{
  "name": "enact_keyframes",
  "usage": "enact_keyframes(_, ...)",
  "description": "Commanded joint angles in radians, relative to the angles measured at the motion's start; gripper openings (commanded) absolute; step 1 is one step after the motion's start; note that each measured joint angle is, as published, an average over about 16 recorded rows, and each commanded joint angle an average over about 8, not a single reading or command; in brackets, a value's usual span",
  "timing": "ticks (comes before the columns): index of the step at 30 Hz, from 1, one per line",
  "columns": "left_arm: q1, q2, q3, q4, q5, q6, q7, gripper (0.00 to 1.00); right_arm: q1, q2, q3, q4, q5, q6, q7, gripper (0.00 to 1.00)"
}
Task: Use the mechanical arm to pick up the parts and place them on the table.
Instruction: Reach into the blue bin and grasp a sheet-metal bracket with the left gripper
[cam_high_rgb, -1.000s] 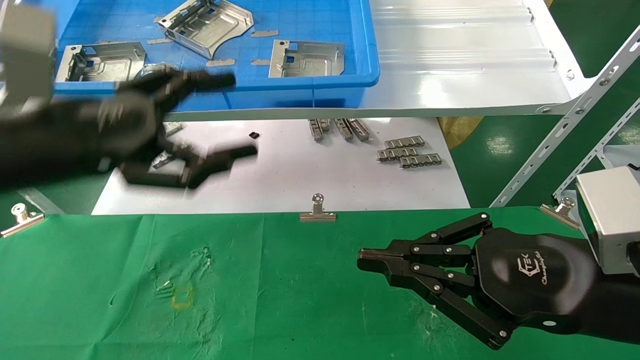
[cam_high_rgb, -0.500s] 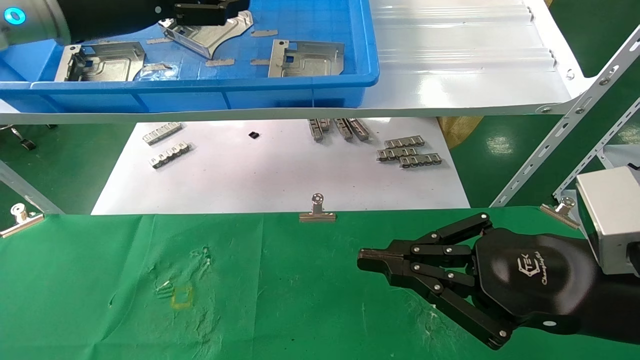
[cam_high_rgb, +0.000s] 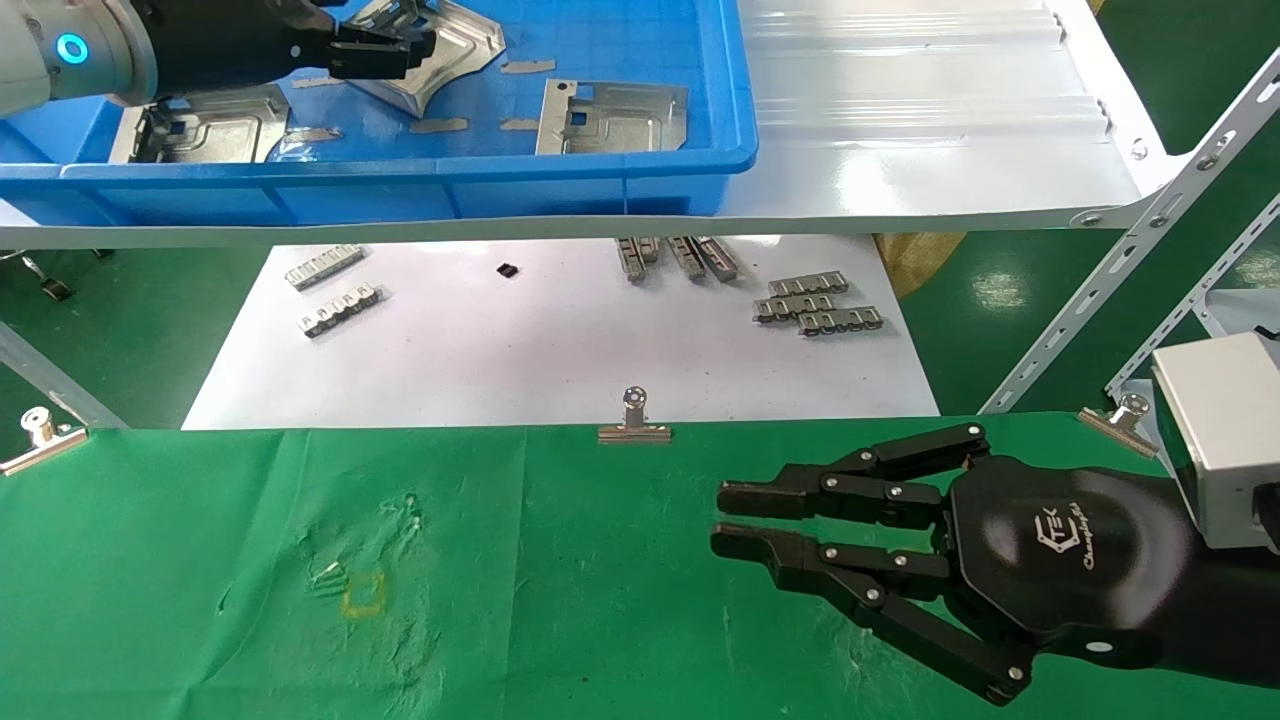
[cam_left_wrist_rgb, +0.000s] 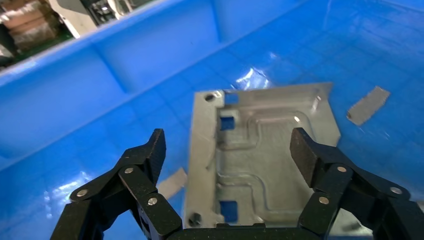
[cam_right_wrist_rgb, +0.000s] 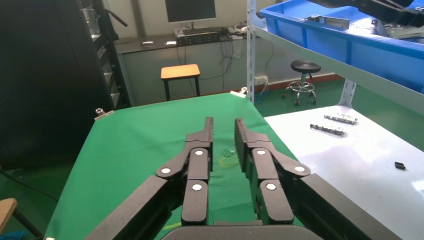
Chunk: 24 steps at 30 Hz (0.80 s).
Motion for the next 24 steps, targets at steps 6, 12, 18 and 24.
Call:
enact_keyframes(6, -0.01, 0.003, 0.006, 0.025, 0.009, 0.024, 0.001, 0.0, 0.0, 0.0, 0.0, 0.0, 0.0, 0.0, 0.0, 1.0)
enact_keyframes(12, -0.012, -0.008, 0.0, 0.03, -0.001, 0.056, 0.01, 0.0, 0.0, 0.0, 0.0, 0.0, 0.0, 0.0, 0.0, 1.0)
enact_keyframes(18, -0.015, -0.015, -0.005, 0.038, -0.008, 0.062, 0.015, 0.0, 0.0, 0.0, 0.0, 0.0, 0.0, 0.0, 0.0, 1.0)
enact_keyframes(24, -0.02, -0.012, -0.005, 0.048, -0.007, 0.035, 0.013, 0.0, 0.0, 0.0, 0.0, 0.0, 0.0, 0.0, 0.0, 1.0)
